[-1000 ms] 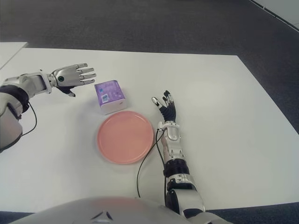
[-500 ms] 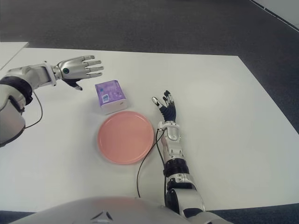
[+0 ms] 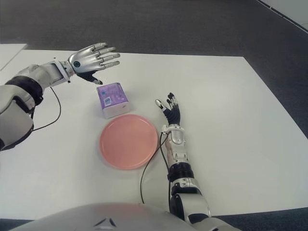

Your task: Put the tissue paper into the plate.

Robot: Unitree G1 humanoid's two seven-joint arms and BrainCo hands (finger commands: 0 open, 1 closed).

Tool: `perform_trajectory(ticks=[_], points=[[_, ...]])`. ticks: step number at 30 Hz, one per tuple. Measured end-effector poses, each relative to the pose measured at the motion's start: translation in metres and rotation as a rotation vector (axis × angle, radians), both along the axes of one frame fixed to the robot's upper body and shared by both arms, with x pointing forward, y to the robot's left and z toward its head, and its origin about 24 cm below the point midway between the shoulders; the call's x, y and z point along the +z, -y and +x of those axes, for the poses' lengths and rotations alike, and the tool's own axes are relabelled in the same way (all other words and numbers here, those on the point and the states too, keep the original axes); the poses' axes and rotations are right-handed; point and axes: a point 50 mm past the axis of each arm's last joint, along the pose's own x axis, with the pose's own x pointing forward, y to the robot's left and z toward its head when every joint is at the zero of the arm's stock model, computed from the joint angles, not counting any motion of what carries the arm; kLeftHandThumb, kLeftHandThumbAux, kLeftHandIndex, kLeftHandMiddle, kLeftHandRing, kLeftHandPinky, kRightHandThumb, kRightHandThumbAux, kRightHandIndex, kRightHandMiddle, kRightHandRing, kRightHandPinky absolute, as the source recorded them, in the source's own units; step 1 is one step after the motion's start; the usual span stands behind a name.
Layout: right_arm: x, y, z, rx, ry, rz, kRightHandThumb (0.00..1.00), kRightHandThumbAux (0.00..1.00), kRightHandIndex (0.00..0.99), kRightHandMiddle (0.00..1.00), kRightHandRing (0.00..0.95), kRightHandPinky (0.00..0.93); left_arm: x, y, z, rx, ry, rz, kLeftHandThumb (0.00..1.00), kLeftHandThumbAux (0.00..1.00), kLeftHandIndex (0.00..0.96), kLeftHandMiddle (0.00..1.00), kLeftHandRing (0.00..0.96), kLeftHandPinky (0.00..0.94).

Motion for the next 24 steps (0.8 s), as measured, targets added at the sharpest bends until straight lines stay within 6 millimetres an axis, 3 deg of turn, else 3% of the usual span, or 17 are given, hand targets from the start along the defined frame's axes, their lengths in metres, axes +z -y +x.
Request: perform_trajectory(ticks=[24], points=[[0.0,0.001,0.0,-0.001,0.001,-0.001,0.204,0.66,0.0,0.0,0.0,0.009,-0.037,0.005,-0.013,0.001,-0.142,-0.106,0.104,0.438,0.0,0.0,0.0,0.0]])
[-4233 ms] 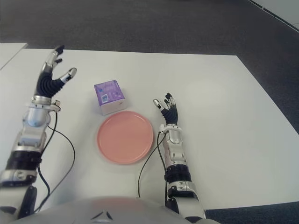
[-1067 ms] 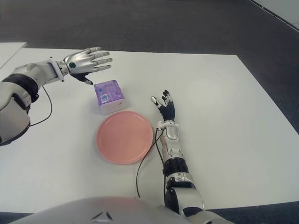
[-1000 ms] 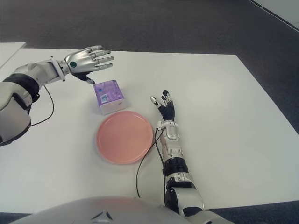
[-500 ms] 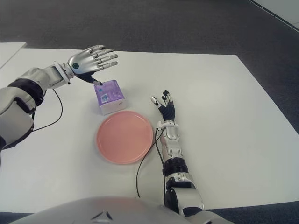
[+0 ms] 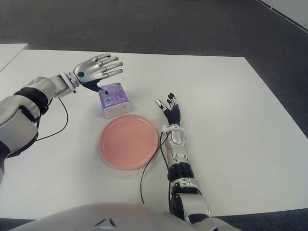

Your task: Put the tissue paper into the plate.

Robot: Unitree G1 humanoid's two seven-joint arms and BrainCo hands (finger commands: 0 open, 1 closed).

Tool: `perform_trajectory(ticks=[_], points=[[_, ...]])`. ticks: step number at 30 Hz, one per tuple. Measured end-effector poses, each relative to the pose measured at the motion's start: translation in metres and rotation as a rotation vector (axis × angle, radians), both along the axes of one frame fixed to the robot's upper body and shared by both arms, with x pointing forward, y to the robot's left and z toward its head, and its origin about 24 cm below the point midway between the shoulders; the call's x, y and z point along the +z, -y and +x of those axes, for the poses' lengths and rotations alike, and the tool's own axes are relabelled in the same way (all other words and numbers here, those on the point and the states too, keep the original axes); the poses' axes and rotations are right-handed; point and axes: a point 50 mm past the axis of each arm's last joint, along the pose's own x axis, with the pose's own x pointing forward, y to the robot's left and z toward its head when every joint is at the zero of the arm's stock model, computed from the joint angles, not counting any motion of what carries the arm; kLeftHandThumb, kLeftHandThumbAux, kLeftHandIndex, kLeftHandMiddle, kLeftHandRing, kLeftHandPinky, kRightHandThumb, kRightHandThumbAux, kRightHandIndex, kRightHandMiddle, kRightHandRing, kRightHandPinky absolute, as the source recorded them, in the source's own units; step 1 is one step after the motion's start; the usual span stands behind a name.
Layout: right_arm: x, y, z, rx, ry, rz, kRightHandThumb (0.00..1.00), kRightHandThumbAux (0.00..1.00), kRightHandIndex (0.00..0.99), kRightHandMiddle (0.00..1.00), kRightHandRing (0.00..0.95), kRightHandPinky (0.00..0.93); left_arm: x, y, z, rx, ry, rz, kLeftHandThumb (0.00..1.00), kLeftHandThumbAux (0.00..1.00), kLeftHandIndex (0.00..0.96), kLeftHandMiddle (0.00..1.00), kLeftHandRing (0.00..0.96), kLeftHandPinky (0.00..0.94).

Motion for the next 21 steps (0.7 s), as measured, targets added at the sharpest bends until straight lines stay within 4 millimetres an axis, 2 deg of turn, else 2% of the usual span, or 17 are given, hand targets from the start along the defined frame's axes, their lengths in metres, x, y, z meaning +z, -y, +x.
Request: perform_trajectory(ticks=[12,21], points=[[0.0,0.001,0.0,0.001,0.0,-0.002,0.204,0.66,0.0,0.0,0.0,0.009,-0.014,0.0,-0.005,-0.028,-0.06,0.086,0.042,0.504,0.0,0.0,0.0,0.0],[0.0,0.002,-0.001,0.002,0.002,-0.004,0.204,0.66,0.0,0.0,0.0,0.009,-0.02,-0.005,-0.008,-0.047,-0.084,0.175,0.024,0.502,0.0,0.0,0.0,0.0]])
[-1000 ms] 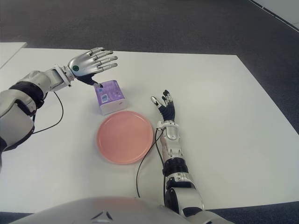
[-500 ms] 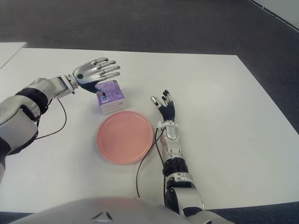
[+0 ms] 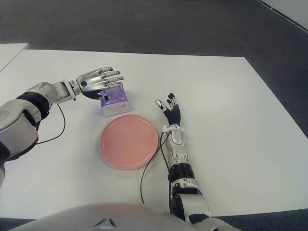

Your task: Put the tissue paper into the plate.

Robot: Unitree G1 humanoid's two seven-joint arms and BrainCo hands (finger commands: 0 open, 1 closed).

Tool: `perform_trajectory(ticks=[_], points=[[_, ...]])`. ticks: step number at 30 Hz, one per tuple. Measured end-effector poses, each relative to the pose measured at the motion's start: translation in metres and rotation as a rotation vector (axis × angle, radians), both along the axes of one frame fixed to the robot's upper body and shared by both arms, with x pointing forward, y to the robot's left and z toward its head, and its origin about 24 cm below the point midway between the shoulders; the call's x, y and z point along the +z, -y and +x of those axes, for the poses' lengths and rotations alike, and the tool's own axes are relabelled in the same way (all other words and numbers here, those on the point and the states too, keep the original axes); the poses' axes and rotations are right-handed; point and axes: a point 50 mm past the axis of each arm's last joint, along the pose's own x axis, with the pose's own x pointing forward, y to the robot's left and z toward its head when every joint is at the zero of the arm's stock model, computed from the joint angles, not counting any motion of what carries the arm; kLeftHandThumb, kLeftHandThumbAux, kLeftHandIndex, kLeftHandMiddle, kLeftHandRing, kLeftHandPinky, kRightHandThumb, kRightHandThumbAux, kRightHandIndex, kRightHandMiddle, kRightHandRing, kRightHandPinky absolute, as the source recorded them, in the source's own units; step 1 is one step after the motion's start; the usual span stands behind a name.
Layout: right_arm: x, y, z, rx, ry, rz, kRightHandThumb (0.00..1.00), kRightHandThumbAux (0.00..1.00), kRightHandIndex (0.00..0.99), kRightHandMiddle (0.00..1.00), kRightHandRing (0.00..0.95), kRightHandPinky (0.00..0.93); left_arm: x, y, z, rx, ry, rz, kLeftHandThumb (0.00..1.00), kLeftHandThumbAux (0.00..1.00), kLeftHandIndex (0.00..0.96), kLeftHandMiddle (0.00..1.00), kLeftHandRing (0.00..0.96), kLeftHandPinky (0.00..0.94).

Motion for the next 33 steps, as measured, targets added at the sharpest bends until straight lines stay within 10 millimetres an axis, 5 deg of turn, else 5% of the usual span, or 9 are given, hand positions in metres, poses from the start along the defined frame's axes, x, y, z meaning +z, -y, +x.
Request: perform_trajectory(ticks=[22,33], points=[[0.0,0.002,-0.003,-0.002,0.004,-0.001,0.204,0.66,0.0,0.0,0.0,0.009,0.008,-0.019,0.001,-0.004,0.009,0.154,0.14,0.443,0.0,0.0,0.0,0.0],[0.0,0.001,-0.004,-0.002,0.005,0.0,0.204,0.66,0.0,0.0,0.0,0.009,0.044,-0.021,0.011,-0.015,0.08,0.162,0.147,0.429,0.0,0.0,0.0,0.0]])
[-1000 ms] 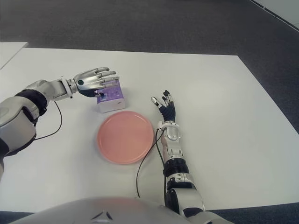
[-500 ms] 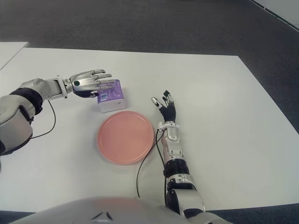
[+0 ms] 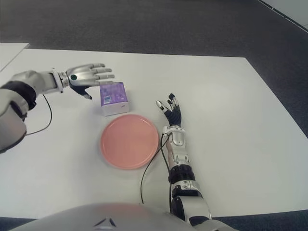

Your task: Put the tissue paper into the plate.

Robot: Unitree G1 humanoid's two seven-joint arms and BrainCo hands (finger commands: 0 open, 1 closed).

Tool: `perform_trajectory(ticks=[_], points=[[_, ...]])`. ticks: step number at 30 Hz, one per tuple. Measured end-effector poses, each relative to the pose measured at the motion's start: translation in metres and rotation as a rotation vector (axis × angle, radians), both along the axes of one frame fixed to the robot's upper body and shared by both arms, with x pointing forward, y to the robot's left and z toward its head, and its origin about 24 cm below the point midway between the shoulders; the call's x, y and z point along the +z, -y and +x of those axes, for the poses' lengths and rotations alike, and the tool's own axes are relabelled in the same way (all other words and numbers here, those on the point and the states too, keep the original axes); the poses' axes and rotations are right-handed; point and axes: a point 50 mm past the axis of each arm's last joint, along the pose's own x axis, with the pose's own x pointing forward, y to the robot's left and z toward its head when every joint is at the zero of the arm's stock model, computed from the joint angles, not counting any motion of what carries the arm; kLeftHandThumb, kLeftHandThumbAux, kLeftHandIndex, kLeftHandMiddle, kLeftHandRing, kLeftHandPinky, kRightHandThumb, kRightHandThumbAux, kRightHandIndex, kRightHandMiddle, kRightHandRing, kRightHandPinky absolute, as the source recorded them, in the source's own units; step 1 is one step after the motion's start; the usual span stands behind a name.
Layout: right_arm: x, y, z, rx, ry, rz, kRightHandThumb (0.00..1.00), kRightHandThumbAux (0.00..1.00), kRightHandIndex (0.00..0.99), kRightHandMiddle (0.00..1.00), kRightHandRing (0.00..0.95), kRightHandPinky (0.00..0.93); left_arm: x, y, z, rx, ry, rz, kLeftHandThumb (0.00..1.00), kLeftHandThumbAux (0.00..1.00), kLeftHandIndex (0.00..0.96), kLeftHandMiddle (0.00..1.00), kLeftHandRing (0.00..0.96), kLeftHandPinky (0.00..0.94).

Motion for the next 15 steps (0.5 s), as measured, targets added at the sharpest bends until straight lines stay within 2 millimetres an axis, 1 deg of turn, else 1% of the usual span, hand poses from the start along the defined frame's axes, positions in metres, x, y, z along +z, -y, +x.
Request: perform_trajectory(ticks=[7,10,15], points=[[0.0,0.0,-0.001,0.0,0.001,0.001,0.204,0.66,0.0,0.0,0.0,0.009,0.025,0.003,0.005,-0.011,0.053,-0.041,0.124,0.433,0.0,0.0,0.0,0.0],[0.0,0.0,-0.001,-0.001,0.001,0.002,0.204,0.66,0.0,0.0,0.0,0.009,0.03,0.003,0.006,-0.004,0.075,-0.067,0.109,0.432,0.0,0.0,0.0,0.0],[0.0,-0.001,-0.001,-0.001,0.001,0.003,0.204,0.66,0.0,0.0,0.0,0.009,0.033,0.002,0.007,0.006,0.097,-0.08,0.088,0.438,0.0,0.0,0.0,0.0]])
